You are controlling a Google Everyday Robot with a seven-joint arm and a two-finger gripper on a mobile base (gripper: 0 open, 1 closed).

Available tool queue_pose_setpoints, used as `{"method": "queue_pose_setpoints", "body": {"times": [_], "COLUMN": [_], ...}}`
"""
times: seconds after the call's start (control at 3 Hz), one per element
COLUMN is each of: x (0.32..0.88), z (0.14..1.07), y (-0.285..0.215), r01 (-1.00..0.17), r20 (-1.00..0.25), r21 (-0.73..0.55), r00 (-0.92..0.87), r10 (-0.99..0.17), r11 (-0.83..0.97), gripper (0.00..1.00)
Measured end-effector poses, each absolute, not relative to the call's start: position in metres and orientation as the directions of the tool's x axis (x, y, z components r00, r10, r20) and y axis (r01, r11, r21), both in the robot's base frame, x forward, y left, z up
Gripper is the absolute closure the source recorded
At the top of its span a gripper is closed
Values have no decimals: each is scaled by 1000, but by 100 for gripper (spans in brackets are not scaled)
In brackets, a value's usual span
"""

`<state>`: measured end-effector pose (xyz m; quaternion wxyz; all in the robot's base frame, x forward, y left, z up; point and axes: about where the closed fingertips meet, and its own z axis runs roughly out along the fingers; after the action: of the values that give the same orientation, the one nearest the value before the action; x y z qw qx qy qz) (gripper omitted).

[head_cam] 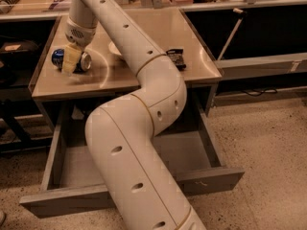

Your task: Place pepsi can into top drawer

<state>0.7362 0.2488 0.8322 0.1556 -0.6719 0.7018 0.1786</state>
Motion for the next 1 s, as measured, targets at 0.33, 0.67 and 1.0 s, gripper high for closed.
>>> {"method": "queue_pose_setpoints", "body": {"times": [0.33, 0.67, 1.0], "x": [736, 736, 736], "z": [832, 832, 832], "y": [249, 249, 249], "r01": [-999, -999, -999], "r20": [-458, -458, -459], "r21": [42, 42, 42], "r00": [-49, -49, -49], "r10": [-887, -887, -887], "r11": [33, 33, 33], "gripper": [50, 72, 96]}}
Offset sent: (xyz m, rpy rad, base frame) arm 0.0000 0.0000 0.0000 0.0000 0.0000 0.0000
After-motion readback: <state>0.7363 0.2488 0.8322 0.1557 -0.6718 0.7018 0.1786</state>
